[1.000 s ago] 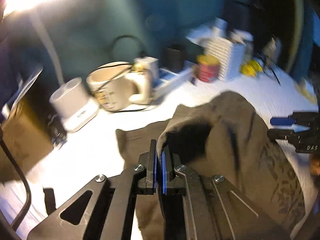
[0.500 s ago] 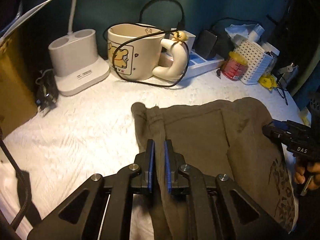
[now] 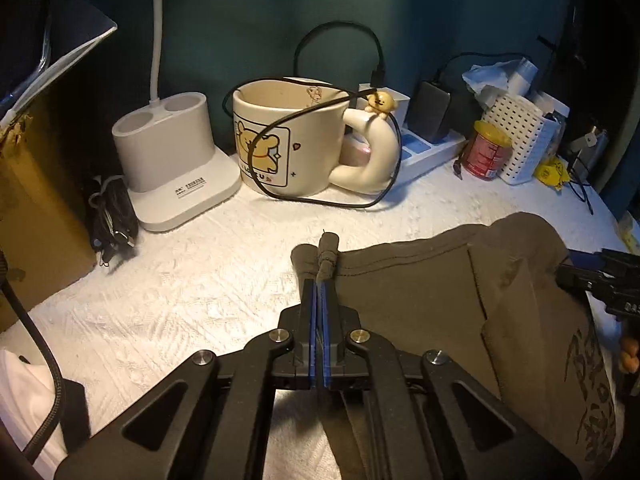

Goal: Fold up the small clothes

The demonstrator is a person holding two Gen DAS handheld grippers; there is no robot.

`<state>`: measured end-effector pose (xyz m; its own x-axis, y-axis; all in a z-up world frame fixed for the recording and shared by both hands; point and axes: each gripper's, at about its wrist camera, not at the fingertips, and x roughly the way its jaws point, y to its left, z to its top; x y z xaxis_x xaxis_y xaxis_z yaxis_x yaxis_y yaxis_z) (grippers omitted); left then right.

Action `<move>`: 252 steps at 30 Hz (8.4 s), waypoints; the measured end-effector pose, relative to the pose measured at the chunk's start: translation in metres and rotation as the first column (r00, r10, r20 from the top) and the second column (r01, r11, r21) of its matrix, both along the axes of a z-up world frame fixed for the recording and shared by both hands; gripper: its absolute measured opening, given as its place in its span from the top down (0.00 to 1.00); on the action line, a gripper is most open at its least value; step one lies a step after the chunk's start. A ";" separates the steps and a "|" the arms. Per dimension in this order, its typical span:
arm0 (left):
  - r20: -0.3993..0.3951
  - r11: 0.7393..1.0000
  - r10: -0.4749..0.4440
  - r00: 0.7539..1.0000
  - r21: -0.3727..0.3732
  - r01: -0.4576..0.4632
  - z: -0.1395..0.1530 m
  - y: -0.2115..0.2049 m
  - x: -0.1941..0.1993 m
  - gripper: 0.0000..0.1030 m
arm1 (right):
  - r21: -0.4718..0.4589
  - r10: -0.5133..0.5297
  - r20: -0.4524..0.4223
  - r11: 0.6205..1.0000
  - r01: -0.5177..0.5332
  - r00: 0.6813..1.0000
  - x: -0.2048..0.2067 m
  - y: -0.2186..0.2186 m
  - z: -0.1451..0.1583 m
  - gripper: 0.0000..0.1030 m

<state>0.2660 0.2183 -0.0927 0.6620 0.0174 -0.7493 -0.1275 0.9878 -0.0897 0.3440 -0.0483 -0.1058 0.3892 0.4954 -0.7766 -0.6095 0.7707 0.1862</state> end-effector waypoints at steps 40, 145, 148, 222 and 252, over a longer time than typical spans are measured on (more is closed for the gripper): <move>0.033 0.966 -0.145 0.989 -0.212 0.149 0.034 -0.084 -0.216 0.60 | 0.020 -0.011 0.078 1.000 0.010 0.997 -0.132 -0.061 0.031 0.54; 0.047 0.985 -0.175 0.983 0.016 0.174 0.053 -0.069 -0.031 0.97 | 0.176 -0.086 -0.021 0.980 0.088 0.996 0.037 -0.022 -0.002 0.54; 0.045 0.985 -0.175 0.984 0.013 0.175 0.052 -0.068 -0.031 0.97 | 0.191 -0.080 -0.061 0.977 0.090 0.995 0.045 -0.017 -0.007 0.54; -0.050 0.995 -0.035 0.998 -0.090 0.031 -0.002 -0.006 0.002 0.88 | 0.104 0.028 -0.046 0.994 -0.023 0.999 0.054 0.024 -0.012 0.76; 0.027 0.986 -0.087 0.996 -0.142 0.090 0.034 -0.068 -0.114 0.68 | 0.121 0.034 0.028 0.992 -0.038 0.999 -0.045 -0.028 0.032 0.76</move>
